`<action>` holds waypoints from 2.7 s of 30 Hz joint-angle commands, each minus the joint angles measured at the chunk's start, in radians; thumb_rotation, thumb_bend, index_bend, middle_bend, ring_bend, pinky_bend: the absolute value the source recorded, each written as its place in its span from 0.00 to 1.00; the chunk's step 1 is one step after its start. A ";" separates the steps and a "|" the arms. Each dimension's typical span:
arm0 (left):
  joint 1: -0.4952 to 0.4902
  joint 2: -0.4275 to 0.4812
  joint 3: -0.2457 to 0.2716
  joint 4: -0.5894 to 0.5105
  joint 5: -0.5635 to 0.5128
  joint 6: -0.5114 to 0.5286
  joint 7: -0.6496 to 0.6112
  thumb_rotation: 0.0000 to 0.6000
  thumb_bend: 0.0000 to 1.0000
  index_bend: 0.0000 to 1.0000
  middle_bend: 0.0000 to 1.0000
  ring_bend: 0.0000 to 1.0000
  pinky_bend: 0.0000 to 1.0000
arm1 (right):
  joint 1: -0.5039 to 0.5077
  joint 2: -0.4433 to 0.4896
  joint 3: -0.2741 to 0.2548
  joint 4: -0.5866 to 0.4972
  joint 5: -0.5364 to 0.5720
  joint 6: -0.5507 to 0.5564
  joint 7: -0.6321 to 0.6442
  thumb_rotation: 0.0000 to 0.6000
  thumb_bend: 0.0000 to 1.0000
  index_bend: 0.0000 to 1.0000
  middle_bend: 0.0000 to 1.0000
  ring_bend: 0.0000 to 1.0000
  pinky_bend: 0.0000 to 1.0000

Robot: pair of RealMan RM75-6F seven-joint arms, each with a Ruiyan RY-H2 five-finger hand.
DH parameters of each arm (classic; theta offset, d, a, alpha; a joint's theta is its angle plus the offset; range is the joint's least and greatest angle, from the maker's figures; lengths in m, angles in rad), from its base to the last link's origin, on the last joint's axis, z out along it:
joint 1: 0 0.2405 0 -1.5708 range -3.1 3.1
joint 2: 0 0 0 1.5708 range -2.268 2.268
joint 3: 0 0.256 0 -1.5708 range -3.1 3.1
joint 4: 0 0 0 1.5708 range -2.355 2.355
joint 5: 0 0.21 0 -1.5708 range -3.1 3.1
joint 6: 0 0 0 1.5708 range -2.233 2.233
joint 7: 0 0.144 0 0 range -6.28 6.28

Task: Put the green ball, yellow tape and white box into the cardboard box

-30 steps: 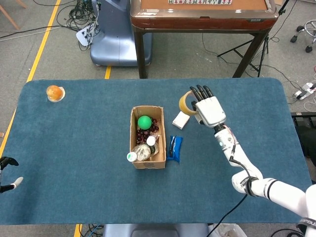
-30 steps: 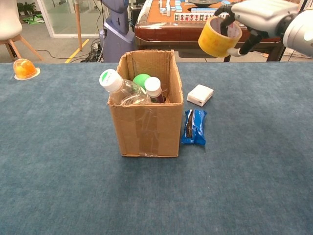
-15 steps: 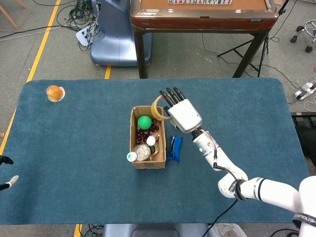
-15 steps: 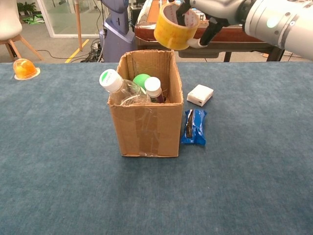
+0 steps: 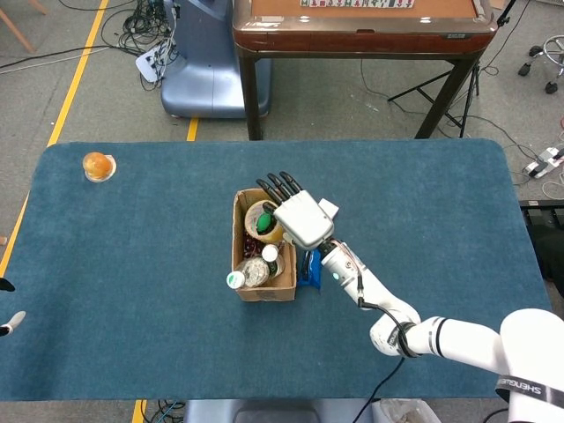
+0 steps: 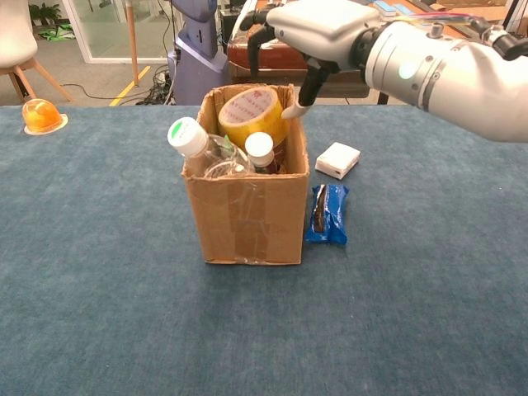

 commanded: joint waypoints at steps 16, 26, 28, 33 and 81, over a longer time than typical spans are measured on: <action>-0.001 -0.011 0.009 0.003 0.003 -0.010 0.016 1.00 0.15 0.47 0.44 0.41 0.57 | -0.107 0.184 -0.033 -0.126 0.001 0.091 -0.016 1.00 0.00 0.17 0.07 0.00 0.10; -0.007 -0.020 0.009 0.010 -0.001 -0.021 0.025 1.00 0.15 0.47 0.44 0.41 0.57 | -0.162 0.203 -0.075 -0.047 0.045 0.057 0.056 1.00 0.00 0.23 0.08 0.00 0.11; -0.007 -0.021 0.009 0.010 -0.001 -0.021 0.026 1.00 0.15 0.47 0.44 0.41 0.57 | -0.160 0.189 -0.078 -0.012 0.056 0.044 0.056 1.00 0.00 0.23 0.10 0.02 0.15; -0.006 -0.020 0.008 0.009 -0.003 -0.021 0.023 1.00 0.15 0.47 0.44 0.41 0.57 | -0.143 0.144 -0.073 0.077 0.107 0.000 0.022 1.00 0.00 0.23 0.19 0.12 0.25; 0.011 0.009 -0.001 0.006 -0.022 -0.016 -0.041 1.00 0.15 0.47 0.44 0.41 0.57 | 0.102 -0.292 -0.064 0.853 0.051 -0.409 0.289 1.00 0.00 0.31 0.91 0.86 0.76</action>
